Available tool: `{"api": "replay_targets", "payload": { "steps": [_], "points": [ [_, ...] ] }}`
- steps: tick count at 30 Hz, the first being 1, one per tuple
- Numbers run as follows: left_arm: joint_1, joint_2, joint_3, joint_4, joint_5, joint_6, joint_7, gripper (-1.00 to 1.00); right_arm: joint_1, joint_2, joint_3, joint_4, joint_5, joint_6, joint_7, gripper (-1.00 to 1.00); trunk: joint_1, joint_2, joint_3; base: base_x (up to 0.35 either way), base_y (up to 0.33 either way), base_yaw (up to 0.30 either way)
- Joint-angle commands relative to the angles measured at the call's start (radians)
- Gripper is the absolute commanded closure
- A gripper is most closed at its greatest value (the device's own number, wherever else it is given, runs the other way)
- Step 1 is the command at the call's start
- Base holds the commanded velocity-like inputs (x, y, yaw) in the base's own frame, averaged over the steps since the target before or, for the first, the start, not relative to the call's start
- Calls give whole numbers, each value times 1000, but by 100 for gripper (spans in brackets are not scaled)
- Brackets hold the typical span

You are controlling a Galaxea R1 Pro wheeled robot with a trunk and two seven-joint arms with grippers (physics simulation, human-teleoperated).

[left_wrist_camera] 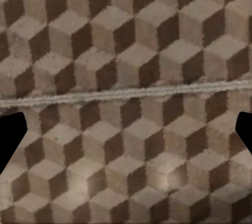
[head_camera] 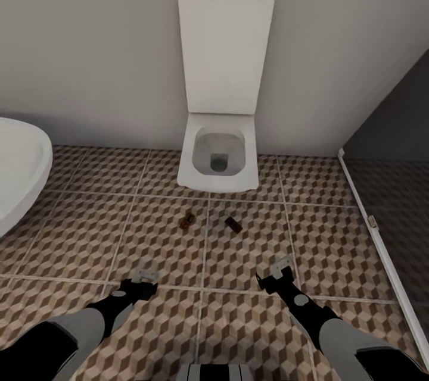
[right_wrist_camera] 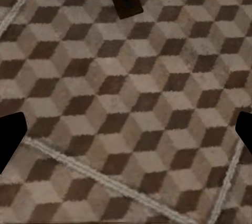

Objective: Take the four mousetraps from the cabinet in the bathroom and place them on the bathroom floor. Make sure all four end up on the same floor surface, and ensure that at least two of them are either under or directly next to the same bathroom sink.

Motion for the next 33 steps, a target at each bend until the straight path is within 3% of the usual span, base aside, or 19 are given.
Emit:
{"api": "replay_targets", "payload": {
  "steps": [1,13,23,29,33],
  "points": [
    [-1,-1,-8,14,9,-12,-3,-100,0,-1,8,14,-7,-9,2,-100,-4,7,4,0,0,91],
    [34,2,-8,31,9,-61,-4,-100,2,-2,8,85,-8,-46,-21,-100,-50,91,61,0,0,96],
    [43,1,-8,32,10,-66,-9,-100,35,-30,7,92,-16,-90,-26,-100,-88,161,108,0,0,94],
    [43,1,-7,32,9,-66,-10,-100,39,-38,6,92,-77,-93,-25,-100,-111,203,137,0,0,48],
    [43,1,-8,32,9,-66,-10,-100,39,-41,6,93,-143,-93,-25,-100,-127,231,156,0,0,-10]
  ]
}}
